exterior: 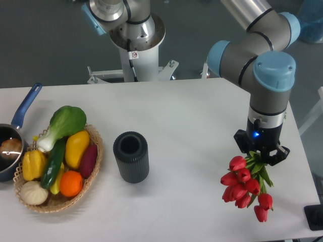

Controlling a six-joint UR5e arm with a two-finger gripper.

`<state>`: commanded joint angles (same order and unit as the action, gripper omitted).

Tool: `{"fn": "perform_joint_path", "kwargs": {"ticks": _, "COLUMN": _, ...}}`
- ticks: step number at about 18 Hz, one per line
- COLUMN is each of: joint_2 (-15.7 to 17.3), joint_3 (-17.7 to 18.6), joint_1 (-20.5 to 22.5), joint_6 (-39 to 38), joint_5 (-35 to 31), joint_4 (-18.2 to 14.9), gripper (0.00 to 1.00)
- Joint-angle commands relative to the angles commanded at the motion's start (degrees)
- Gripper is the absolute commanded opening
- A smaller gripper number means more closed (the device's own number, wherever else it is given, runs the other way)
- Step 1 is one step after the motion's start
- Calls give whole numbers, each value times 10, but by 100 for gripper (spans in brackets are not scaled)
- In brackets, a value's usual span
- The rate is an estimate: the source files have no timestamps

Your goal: Insert the flowers into the vase

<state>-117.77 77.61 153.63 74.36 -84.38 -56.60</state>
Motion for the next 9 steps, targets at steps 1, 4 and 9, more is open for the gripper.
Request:
{"fn": "perform_joint_path", "kwargs": {"ticks": 1, "joint_2": 1, "joint_3": 0, "joint_1": 0, "joint_6": 0, "joint_5": 0, "joint_4": 0, "gripper": 1}}
{"fn": "perform_joint_path", "kwargs": {"ticks": 4, "joint_2": 13, "joint_3": 0, "joint_1": 1, "joint_6": -1, "joint_5": 0, "joint_4": -1, "gripper": 2}}
{"fn": "perform_joint_path", "kwargs": {"ticks": 9, "joint_2": 45, "joint_3": 6, "joint_1": 1, "joint_6": -6, "joint_5": 24, "joint_4": -17, "gripper": 0}}
